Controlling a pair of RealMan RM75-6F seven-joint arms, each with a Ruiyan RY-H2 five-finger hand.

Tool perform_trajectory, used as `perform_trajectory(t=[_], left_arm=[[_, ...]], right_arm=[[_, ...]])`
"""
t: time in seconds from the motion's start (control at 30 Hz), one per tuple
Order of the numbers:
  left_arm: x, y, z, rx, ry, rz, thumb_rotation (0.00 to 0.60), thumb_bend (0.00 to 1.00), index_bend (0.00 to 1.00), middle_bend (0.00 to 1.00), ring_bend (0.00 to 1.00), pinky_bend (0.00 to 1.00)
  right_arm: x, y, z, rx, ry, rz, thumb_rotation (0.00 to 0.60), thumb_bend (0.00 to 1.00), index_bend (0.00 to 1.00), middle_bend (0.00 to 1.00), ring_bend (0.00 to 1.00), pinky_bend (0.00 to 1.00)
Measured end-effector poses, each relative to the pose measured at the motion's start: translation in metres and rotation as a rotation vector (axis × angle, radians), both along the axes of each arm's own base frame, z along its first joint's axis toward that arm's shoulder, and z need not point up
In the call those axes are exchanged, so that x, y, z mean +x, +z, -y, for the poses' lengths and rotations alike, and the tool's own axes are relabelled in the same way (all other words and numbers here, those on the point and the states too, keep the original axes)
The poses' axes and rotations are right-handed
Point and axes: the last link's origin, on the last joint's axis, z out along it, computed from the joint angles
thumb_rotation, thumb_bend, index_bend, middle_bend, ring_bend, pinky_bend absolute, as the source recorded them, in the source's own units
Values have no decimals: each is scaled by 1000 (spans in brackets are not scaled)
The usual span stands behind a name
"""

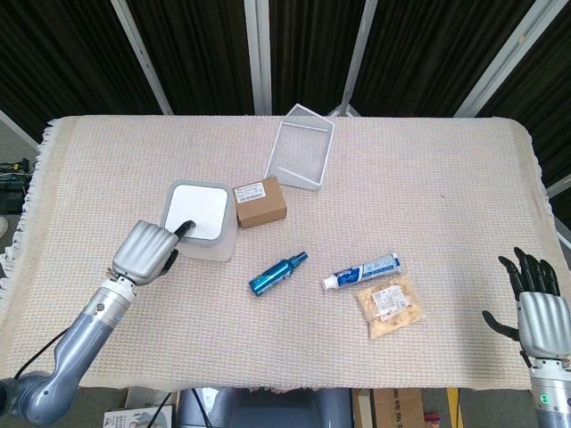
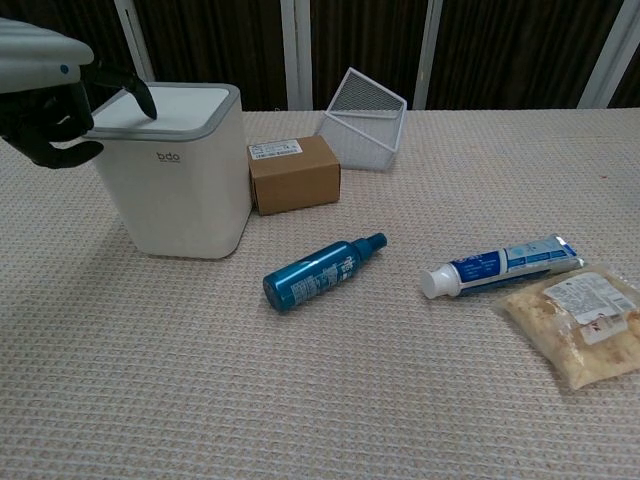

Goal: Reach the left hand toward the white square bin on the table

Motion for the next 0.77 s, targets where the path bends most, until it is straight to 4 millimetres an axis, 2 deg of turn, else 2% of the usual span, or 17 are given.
perform_trajectory(t=[0.07, 0.17, 0.23, 0.3, 0.53, 0.77], left_arm=[[5, 6, 4, 30, -31, 25, 600, 492, 242, 666, 607, 682], [9, 21, 17, 106, -78, 63, 600, 405, 239, 484, 402, 503], [3, 33, 30, 172, -79, 77, 600, 353, 233, 361, 261, 358], [-12, 44, 46, 240, -45, 77, 600, 323, 228, 298, 192, 291], [-84, 62, 105, 388, 165, 39, 600, 267, 220, 202, 95, 207], [-135, 66, 128, 395, 199, 149, 600, 266, 212, 183, 81, 192]], right_arm=[[0, -1, 0, 2, -1, -1, 600, 170, 153, 0, 27, 36], [0, -1, 0, 4, 1, -1, 600, 170, 153, 0, 27, 36], [0, -2, 0, 6, 1, -1, 600, 171, 153, 0, 27, 36], [0, -3, 0, 11, 0, -2, 600, 171, 153, 0, 27, 36], [0, -6, 0, 29, -10, -4, 600, 170, 153, 0, 27, 36], [2, -7, -1, 52, 3, -11, 600, 144, 153, 0, 27, 36]])
